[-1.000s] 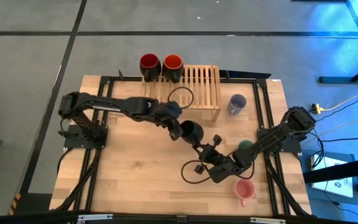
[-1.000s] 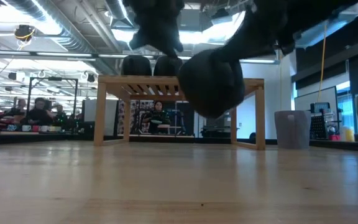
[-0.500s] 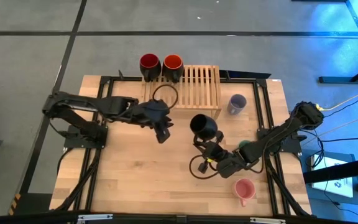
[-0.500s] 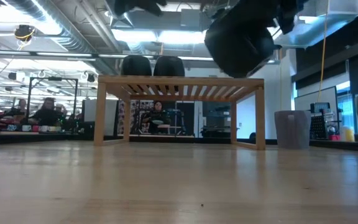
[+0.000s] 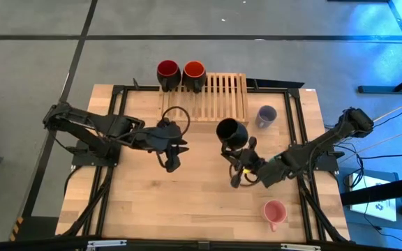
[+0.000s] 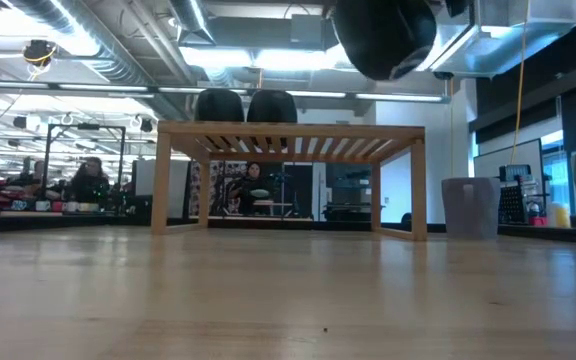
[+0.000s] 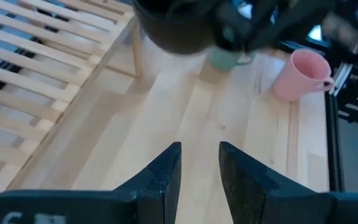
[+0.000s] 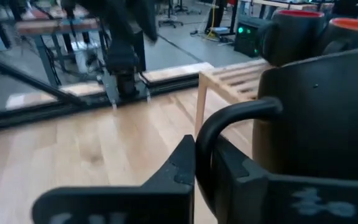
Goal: Place coffee mugs
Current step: Put the black mug onto the shelf
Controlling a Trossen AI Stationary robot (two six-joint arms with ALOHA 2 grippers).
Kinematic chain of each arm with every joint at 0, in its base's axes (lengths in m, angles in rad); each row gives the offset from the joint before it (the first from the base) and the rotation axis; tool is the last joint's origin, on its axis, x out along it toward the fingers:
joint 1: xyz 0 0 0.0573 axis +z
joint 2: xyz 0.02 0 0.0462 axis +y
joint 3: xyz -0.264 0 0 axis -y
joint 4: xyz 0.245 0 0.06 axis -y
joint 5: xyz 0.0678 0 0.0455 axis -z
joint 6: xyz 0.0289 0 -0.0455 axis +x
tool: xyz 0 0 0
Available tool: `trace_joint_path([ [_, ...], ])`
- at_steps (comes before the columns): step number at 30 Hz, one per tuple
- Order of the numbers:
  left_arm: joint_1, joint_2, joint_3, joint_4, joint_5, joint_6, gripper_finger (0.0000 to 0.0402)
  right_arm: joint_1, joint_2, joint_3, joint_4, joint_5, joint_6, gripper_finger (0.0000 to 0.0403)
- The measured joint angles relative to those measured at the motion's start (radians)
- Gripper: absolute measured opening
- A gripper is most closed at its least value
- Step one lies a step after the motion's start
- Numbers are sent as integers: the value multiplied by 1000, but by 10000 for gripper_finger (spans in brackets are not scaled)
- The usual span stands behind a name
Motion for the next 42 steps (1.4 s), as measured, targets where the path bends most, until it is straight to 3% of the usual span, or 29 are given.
trace_joint_path([
  [6,-46,0,-1,2,-24,-1,102,-95,-65,0,0,-135,-68,6],
  [14,-85,0,-1,8,-27,-6,102,-328,-91,0,41,-441,-153,6],
  [25,-118,-12,-1,4,-67,-3,102,-664,-91,-101,402,-842,-190,6],
  [34,-100,-62,-1,15,-181,1,102,-890,-71,-231,664,-1085,-128,6],
  [42,-53,-68,-1,15,-177,27,102,-1024,53,-233,858,-1273,-58,6],
])
